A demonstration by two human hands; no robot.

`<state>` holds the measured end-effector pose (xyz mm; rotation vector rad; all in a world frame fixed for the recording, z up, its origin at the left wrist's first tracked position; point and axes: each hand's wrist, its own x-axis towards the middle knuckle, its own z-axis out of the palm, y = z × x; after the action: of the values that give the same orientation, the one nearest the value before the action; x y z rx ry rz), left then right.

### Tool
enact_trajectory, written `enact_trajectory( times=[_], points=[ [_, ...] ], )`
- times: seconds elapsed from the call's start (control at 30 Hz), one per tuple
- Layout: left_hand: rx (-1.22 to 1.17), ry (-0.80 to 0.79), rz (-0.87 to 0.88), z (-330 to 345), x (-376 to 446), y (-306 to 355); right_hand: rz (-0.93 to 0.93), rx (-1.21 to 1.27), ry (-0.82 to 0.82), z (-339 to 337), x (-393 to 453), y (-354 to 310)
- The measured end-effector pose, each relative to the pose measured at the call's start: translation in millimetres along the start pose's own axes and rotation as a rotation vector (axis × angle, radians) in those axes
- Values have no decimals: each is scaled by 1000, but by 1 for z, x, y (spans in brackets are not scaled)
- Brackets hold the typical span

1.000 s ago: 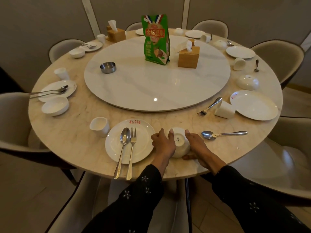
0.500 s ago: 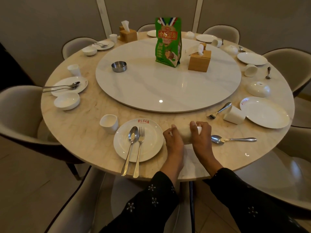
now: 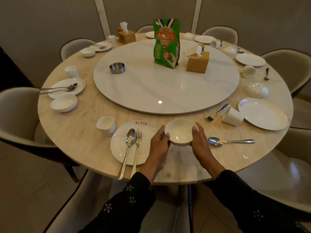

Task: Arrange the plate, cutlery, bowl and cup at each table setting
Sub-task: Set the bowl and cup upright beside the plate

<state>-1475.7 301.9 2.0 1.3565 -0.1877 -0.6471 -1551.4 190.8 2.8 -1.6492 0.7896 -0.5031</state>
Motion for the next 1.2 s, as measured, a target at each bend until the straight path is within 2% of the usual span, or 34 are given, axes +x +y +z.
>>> enact_trajectory(
  times=[0.17,0.33,0.4,0.53,0.73,1.07,1.2],
  points=[
    [166,50,17,-2,4,-1,110,-149,9,-11,12,10],
    [211,254,-106,3,-6,-21,225,-98,85,-8,0,32],
    [181,325,-176,6,-8,-29,253,-115,120,-5,0,35],
    [-13,353,-294,14,-13,-36,270,-146,155,-1,3,35],
    [-96,431,-324,9,-16,-43,256,-183,139,7,1,35],
    [-115,360,-374,0,-26,-32,285,-202,145,13,-5,31],
    [72,212,-334,-21,-48,-10,323,-97,164,15,-14,28]
  ],
)
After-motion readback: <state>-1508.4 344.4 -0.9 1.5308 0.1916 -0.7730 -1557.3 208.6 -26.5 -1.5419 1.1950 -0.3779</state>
